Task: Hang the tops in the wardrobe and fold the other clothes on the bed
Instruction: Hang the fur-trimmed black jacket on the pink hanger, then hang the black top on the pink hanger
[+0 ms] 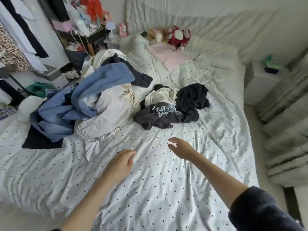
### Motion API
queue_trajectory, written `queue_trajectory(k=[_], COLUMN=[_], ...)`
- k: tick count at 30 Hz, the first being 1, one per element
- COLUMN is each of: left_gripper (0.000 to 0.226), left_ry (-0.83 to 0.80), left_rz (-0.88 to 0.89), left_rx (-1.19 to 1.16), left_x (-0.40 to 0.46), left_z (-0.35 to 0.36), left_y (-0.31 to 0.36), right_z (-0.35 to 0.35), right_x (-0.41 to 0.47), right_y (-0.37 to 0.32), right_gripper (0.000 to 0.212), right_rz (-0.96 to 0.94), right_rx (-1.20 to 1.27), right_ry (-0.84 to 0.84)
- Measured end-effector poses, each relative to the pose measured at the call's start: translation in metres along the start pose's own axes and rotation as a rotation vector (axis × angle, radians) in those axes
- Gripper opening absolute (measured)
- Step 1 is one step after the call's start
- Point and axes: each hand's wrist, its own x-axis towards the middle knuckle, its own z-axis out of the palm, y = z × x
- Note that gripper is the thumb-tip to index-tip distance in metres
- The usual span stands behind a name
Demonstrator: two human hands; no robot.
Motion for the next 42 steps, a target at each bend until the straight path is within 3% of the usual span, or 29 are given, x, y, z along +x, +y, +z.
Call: queue_trajectory(k=[9,15,18,21,24,30,33,38,42], left_gripper=[0.049,0.062,0.059,0.029,0.016,0.02,0.018,0.014,0.014], left_ry=[0.02,0.07,0.082,0.045,-0.069,-0.352,-0.347,-0.283,-0.319], left_rz=[0.094,0.175,0.005,-0.202,-0.144,0.072,0.137,0.27,0.341], left_rx=[0.14,0.246,0.128,0.012,-0.03,-0.154,-0.196,-0.263,-0.241], left_x=[0.128,0.221,0.257,0.271,0.251,0.156,0.128,0.085,0.029], left_z=[0.032,0.036,0.044,0.049,0.051,0.049,0.03,-0.009,-0.018], left_y=[-0.035,-0.051,-0.05,-0.053,-0.046,-0.013,0.012,0.064,0.094], right_z=[0.076,0.105,0.105,0.103,0.098,0.07,0.047,0.014,-0.003], right_x=[0.101,0.114,0.115,0.112,0.105,0.073,0.046,-0.002,-0.047], right_y=[0.048,0.078,0.081,0.078,0.07,0.043,0.025,0.004,-0.003], right_gripper=[0.065,0.066,0.063,0.059,0.049,0.034,0.032,0.041,0.023], right_rz=[0.097,0.104,0.119,0.165,0.228,0.451,0.435,0.388,0.384], right_rx=[-0.111,-0.071,-0.002,0.102,0.227,0.772,0.883,1.018,1.047], right_ry=[-0.093,-0.123,-0.116,-0.123,-0.078,0.133,0.184,0.127,0.141])
